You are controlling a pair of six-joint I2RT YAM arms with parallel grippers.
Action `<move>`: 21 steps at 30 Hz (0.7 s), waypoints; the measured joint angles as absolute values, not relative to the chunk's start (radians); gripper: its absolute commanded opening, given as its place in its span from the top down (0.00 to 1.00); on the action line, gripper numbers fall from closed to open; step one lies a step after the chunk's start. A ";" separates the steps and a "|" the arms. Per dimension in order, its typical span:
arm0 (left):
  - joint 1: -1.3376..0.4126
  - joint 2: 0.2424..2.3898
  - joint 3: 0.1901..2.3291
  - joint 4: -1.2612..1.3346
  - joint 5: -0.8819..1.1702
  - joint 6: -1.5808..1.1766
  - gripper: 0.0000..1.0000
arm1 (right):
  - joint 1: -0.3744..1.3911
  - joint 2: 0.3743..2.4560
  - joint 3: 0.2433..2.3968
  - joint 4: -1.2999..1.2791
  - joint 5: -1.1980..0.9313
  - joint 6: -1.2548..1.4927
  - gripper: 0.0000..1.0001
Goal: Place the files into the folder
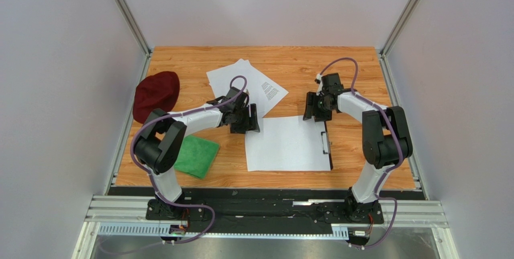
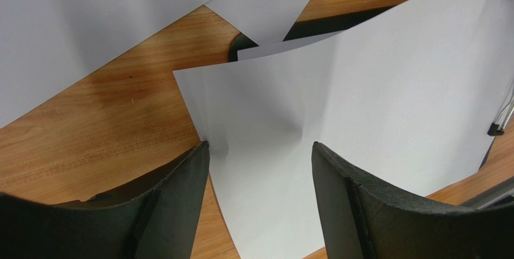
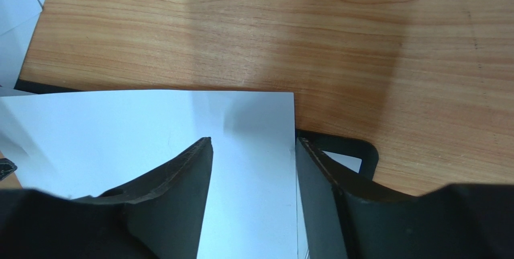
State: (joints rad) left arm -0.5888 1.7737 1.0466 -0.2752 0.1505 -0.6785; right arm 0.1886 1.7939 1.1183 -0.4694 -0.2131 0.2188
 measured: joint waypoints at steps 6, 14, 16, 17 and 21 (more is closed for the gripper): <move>-0.589 1.769 1.040 -0.271 0.145 -0.678 0.29 | 0.194 1.794 1.118 -0.466 -0.265 0.248 0.54; -0.589 1.769 1.040 -0.272 0.139 -0.677 0.30 | 0.196 1.788 1.118 -0.490 -0.288 0.297 0.64; -0.589 1.769 1.040 -0.272 0.141 -0.677 0.31 | 0.196 1.776 1.118 -0.506 -0.289 0.312 0.65; -0.589 1.769 1.040 -0.272 0.144 -0.676 0.31 | 0.196 1.766 1.118 -0.515 -0.290 0.320 0.65; -0.589 1.773 1.040 -0.269 0.159 -0.675 0.31 | 0.196 1.718 1.106 -0.529 -0.288 0.345 0.64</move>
